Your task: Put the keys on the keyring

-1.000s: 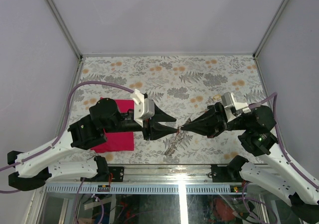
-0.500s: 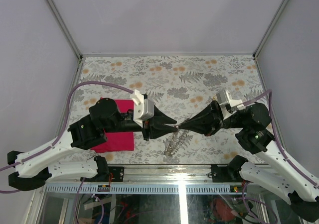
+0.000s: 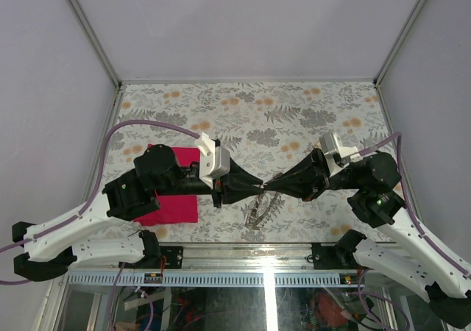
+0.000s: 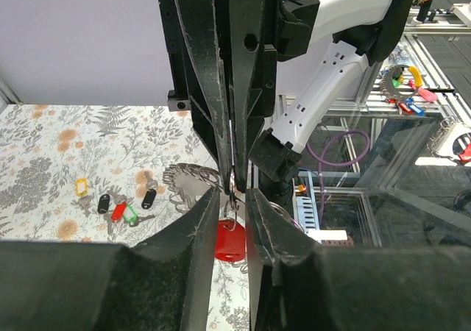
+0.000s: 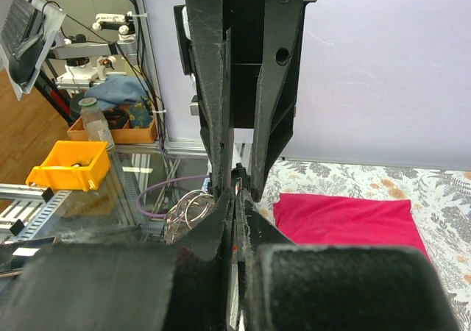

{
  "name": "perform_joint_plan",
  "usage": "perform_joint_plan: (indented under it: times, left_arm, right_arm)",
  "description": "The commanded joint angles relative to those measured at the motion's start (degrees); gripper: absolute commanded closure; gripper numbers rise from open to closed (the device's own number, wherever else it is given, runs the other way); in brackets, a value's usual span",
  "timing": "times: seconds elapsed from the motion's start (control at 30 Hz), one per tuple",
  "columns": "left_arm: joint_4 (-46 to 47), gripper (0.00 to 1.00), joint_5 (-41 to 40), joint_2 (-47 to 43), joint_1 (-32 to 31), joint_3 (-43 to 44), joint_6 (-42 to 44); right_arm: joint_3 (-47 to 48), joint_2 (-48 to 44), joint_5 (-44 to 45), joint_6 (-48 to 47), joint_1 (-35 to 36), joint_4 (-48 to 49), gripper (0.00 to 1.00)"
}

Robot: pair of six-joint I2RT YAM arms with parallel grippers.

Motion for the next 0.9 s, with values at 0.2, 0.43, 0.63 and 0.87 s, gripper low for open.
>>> perform_joint_plan:
  times: [0.2, 0.43, 0.63, 0.87]
  left_arm:
    - [2.8, 1.0, -0.3, 0.3, -0.2, 1.0, 0.9]
    - [0.3, 1.0, -2.0, 0.7, -0.2, 2.2, 1.1]
    - [-6.3, 1.0, -5.6, 1.4, -0.2, 5.2, 2.3]
    - [-12.0, 1.0, -8.3, 3.5, -0.2, 8.6, 3.3]
  right_arm:
    - [1.5, -0.8, 0.7, 0.2, 0.1, 5.3, 1.0]
    - [2.1, -1.0, 0.7, -0.5, 0.1, 3.4, 0.98]
    - [3.3, -2.4, 2.6, -6.3, 0.1, -6.7, 0.71]
    - [4.9, -2.9, 6.1, -12.8, 0.1, -17.3, 0.62]
